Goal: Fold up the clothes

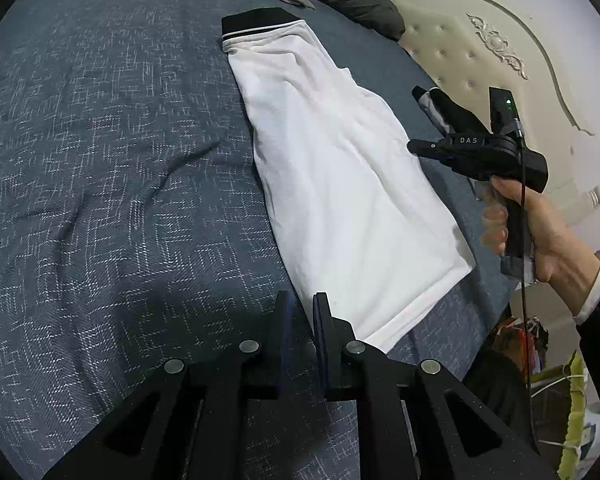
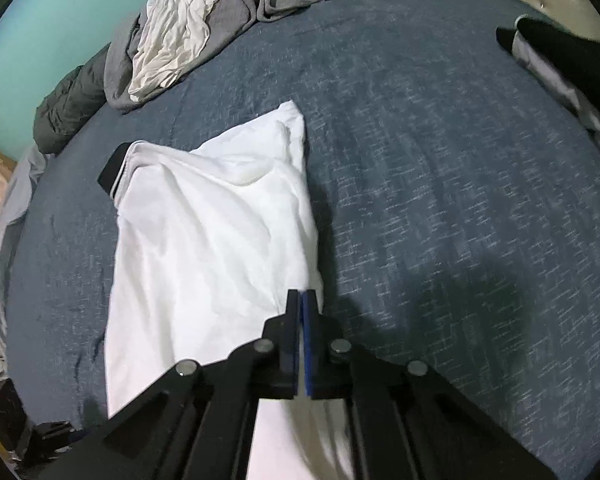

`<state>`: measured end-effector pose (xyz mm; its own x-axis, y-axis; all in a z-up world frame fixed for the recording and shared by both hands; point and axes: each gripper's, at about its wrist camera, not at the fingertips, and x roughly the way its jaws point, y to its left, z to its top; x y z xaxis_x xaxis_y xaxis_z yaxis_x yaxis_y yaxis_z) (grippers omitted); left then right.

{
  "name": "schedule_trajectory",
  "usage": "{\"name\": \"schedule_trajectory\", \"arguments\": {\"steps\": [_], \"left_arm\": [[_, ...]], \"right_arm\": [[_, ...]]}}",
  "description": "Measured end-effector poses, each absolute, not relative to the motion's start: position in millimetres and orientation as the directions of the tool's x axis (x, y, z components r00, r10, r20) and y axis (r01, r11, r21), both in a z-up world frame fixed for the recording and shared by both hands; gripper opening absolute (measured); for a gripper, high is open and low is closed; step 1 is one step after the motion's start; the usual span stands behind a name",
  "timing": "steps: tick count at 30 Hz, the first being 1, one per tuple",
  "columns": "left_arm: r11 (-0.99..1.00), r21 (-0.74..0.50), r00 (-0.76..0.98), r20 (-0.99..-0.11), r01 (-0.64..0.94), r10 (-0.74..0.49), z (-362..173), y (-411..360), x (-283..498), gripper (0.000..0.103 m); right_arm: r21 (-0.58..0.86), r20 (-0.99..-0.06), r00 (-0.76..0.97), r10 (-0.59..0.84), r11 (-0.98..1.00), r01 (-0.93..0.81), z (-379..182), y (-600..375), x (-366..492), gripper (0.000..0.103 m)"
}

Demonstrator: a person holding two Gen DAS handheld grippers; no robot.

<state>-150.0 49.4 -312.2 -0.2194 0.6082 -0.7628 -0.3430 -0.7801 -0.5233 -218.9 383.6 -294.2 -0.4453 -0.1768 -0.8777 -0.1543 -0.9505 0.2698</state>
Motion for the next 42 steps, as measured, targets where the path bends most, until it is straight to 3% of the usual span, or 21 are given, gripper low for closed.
{"name": "schedule_trajectory", "arguments": {"steps": [10, 22, 27, 29, 31, 32, 42], "left_arm": [[-0.783, -0.518, -0.220, -0.766, -0.343, 0.604, -312.5, 50.4, -149.3, 0.012], [-0.787, -0.516, -0.220, -0.770, -0.338, 0.599, -312.6, 52.0, -155.0, 0.012], [-0.790, -0.517, -0.226, -0.769, -0.329, 0.598, -312.1, 50.6, -161.0, 0.012], [-0.791, -0.519, -0.230, -0.768, -0.324, 0.598, -311.3, 49.2, -164.5, 0.012], [-0.792, -0.520, -0.234, -0.767, -0.319, 0.598, -310.4, 48.1, -168.1, 0.012], [-0.793, -0.521, -0.237, -0.766, -0.316, 0.598, -310.0, 47.5, -170.5, 0.012], [-0.802, -0.530, -0.265, -0.760, -0.276, 0.594, -308.7, 37.5, -194.1, 0.018]], "right_arm": [[0.192, -0.897, -0.435, -0.075, -0.954, -0.231, -297.5, 396.0, -222.5, 0.001], [0.166, -0.916, -0.393, -0.086, -0.971, -0.175, -317.9, 395.9, -226.6, 0.001], [0.180, -0.883, -0.458, -0.100, -0.974, -0.134, -301.0, 395.7, -231.0, 0.002], [0.203, -0.857, -0.501, -0.120, -0.972, -0.115, -288.2, 394.9, -235.5, 0.006], [0.200, -0.843, -0.522, -0.130, -0.976, -0.079, -277.9, 389.3, -245.1, 0.022], [0.195, -0.837, -0.530, -0.136, -0.979, -0.056, -273.8, 385.8, -250.9, 0.024], [0.129, -0.863, -0.486, -0.138, -0.990, 0.053, -282.2, 364.6, -303.4, 0.030]]}}
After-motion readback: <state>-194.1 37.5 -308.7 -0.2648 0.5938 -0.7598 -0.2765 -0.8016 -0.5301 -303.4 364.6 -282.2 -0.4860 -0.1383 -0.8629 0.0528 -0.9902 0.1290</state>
